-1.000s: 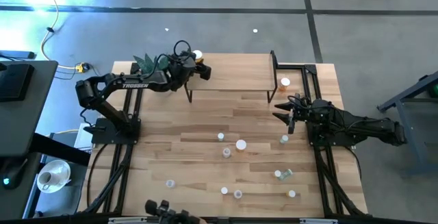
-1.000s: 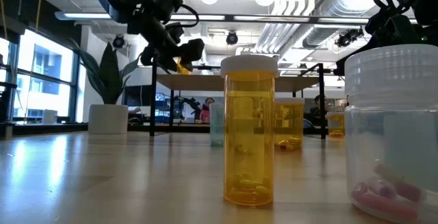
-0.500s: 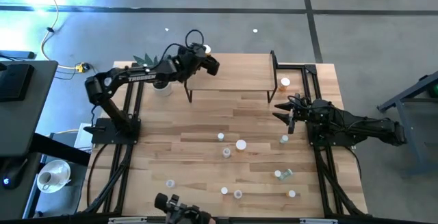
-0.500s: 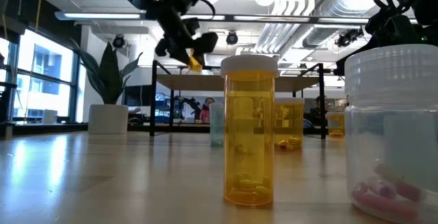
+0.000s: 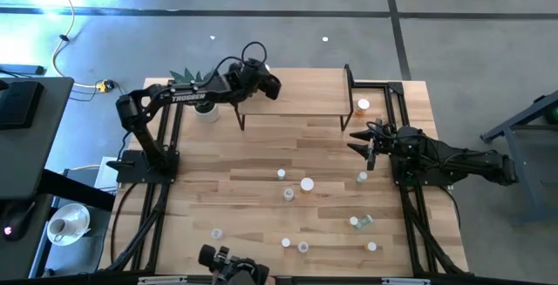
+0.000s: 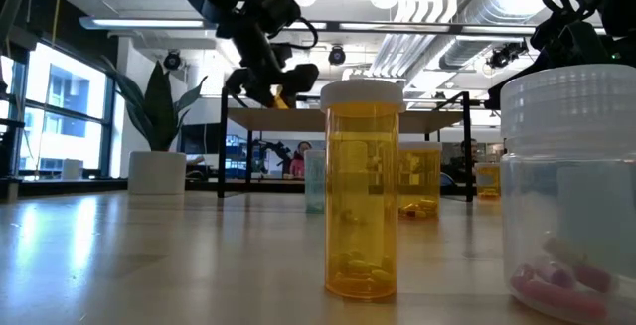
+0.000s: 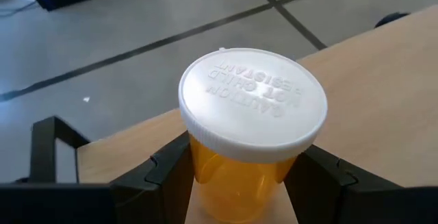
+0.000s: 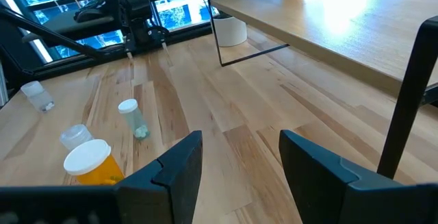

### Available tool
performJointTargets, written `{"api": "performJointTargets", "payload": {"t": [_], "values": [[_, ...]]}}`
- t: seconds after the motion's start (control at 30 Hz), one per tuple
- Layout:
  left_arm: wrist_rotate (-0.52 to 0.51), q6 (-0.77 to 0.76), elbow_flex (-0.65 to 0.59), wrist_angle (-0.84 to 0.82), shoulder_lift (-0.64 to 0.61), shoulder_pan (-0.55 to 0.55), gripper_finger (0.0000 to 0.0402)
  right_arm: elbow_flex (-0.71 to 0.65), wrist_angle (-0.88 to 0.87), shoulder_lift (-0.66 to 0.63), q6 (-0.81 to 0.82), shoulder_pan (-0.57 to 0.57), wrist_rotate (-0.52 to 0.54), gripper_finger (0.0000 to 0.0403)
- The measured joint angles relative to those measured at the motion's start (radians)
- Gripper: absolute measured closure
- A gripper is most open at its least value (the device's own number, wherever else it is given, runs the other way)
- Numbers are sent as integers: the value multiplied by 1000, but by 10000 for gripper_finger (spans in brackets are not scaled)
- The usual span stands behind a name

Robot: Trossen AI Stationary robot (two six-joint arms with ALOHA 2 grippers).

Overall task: Pick and place medicine bottles onto shelf by color
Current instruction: Put the bottom left large orange pill bottle on the shelf

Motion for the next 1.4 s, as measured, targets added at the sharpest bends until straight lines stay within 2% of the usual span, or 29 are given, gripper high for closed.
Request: {"api": "performJointTargets", "payload": {"t": [0.3, 0.83, 1.4], "values": [[1, -30, 0, -9, 0, 0, 204, 0, 0, 0, 0, 0, 0, 217], [-5, -54, -1, -26, -12, 0, 154, 0, 0, 0, 0, 0, 0, 217], [-26, -1, -1, 9, -131, -2, 151, 0, 0, 0, 0, 0, 0, 217]]}}
